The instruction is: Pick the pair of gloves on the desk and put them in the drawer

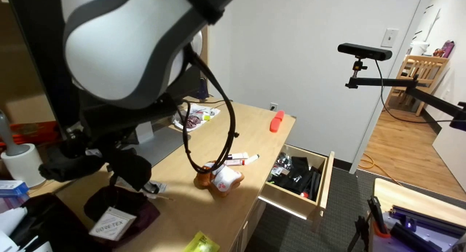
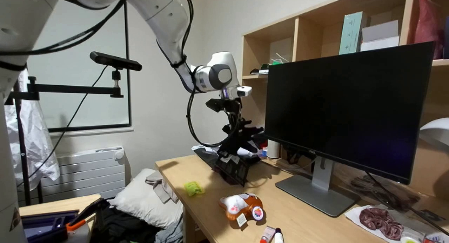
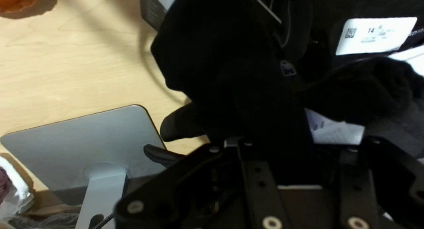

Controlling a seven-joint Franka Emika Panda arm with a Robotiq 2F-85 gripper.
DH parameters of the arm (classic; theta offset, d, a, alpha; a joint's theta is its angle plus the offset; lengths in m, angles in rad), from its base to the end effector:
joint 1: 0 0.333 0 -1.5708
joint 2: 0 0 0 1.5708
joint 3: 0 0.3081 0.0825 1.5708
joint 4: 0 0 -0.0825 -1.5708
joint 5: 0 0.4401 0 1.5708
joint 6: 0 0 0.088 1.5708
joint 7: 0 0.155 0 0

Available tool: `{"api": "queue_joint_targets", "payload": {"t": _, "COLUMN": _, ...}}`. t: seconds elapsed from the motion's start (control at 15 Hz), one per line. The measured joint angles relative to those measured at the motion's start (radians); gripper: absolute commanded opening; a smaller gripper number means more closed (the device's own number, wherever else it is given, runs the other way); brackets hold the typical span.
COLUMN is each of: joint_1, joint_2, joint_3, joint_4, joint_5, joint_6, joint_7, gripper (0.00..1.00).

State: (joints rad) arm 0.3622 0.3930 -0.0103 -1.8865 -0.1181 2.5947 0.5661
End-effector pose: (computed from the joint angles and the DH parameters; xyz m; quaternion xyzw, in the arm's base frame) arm 0.6702 0.2456 0.2422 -0.9850 0.0600 -0.1582 0.0334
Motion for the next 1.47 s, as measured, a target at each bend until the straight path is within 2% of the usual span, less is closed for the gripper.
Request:
{"api": "queue_joint_targets", "payload": {"t": 0.47, "joint_1": -0.081, "joint_2": -0.191, "joint_3": -0.001, "joint_4": -0.048, "joint_5": 0.001, "joint_6": -0.121, "joint_7": -0.010, "gripper": 0.09}}
{"api": "queue_joint_targets", "payload": {"t": 0.8, "joint_1": -0.153, "joint_2": -0.316, "joint_3": -0.002, "joint_4": -0.078, "joint_5": -0.008, "joint_6": -0.310, "joint_7": -0.083, "gripper": 0.09}}
{"api": "queue_joint_targets", "payload": {"t": 1.2, "joint_1": -0.277, "joint_2": -0.441, "joint_3": -0.023, "joint_4": -0.122, "joint_5": -0.053, "joint_6": -0.513, "joint_7": -0.139, "gripper": 0.09}}
{"api": "queue_joint_targets", "payload": {"t": 1.47, "joint_1": -0.364, "joint_2": -0.482, "joint_3": -0.058, "joint_4": -0.156, "joint_5": -0.100, "joint_6": -0.579, "joint_7": -0.141, "gripper": 0.09}}
